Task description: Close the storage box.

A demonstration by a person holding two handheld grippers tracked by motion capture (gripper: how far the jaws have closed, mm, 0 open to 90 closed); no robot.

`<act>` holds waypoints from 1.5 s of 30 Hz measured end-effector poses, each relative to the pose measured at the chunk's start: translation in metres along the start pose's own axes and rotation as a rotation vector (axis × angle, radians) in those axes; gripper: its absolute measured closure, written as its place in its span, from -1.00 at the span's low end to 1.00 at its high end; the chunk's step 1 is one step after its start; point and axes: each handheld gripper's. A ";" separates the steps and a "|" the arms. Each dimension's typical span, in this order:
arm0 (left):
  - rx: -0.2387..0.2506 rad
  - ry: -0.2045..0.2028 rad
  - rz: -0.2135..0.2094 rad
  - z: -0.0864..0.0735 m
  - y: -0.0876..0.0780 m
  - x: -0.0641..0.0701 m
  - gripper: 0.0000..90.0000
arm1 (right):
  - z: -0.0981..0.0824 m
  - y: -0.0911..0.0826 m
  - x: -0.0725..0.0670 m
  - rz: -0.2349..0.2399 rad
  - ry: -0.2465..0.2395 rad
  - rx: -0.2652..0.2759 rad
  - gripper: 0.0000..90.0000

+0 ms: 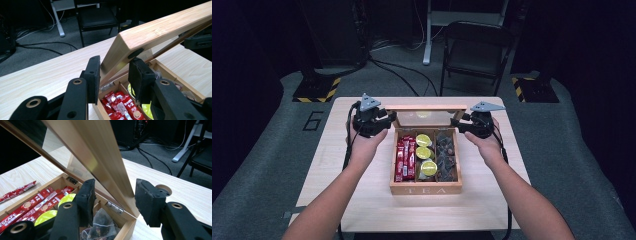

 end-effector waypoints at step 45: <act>-0.018 0.045 -0.082 -0.038 -0.028 0.014 0.34 | -0.001 -0.067 -0.042 0.024 -0.108 0.021 0.21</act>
Point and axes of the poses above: each handheld gripper's, and its own axes: y roughly forward along the jaws, z roughly out of its top, x roughly to its right, and after that the axes turned 1 degree about -x, right-handed
